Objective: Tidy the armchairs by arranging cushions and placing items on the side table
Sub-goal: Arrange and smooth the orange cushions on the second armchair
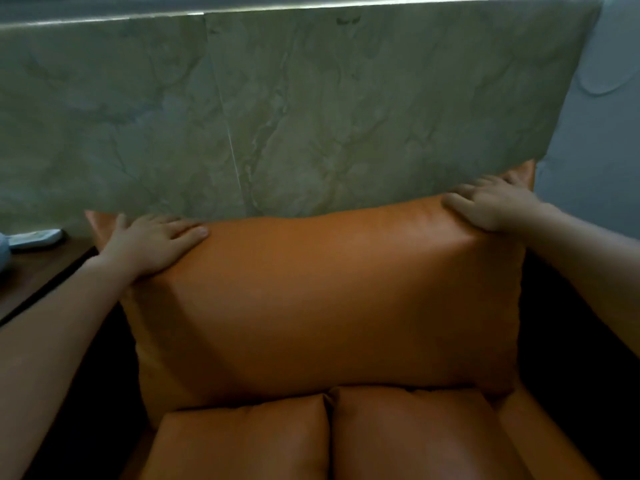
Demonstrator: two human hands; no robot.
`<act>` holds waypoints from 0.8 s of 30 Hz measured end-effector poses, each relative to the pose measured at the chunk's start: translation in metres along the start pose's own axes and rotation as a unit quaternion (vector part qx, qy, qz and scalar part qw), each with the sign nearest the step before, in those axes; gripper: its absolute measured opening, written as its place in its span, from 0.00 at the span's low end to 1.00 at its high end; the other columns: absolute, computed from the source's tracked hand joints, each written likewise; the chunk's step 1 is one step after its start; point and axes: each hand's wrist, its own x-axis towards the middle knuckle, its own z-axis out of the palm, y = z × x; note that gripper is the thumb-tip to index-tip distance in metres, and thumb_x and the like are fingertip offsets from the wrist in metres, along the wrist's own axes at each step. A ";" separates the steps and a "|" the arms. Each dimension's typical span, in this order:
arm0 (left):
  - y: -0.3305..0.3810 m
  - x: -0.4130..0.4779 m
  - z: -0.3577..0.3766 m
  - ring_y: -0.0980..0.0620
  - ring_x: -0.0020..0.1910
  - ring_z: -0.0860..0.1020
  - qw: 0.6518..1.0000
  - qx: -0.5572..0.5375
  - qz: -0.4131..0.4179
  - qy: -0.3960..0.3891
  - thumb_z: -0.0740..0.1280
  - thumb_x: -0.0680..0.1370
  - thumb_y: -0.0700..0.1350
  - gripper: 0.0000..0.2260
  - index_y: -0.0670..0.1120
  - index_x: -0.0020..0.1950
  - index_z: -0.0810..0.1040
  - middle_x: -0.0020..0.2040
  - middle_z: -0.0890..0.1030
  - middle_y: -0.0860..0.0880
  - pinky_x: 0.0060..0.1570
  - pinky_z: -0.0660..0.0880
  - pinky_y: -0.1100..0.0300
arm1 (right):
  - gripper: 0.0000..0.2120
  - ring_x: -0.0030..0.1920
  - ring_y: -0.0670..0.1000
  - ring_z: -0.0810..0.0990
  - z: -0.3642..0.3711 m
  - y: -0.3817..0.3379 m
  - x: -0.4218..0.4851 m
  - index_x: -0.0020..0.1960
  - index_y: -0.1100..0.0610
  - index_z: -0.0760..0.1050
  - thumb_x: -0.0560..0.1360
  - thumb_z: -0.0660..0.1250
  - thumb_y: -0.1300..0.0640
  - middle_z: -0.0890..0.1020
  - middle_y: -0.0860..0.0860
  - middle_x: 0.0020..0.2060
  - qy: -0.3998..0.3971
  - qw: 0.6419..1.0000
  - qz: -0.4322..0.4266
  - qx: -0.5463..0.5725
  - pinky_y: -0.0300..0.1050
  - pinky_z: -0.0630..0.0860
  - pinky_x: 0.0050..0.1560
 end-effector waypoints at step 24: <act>0.099 -0.163 0.111 0.40 0.80 0.42 0.751 -0.597 -0.239 0.153 0.72 0.67 0.71 0.51 0.68 0.78 0.40 0.81 0.39 0.43 0.75 0.51 0.37 | 0.38 0.80 0.66 0.44 0.131 -0.111 -0.178 0.77 0.33 0.35 0.75 0.51 0.25 0.37 0.53 0.81 0.119 0.841 0.227 0.476 0.69 0.54 0.73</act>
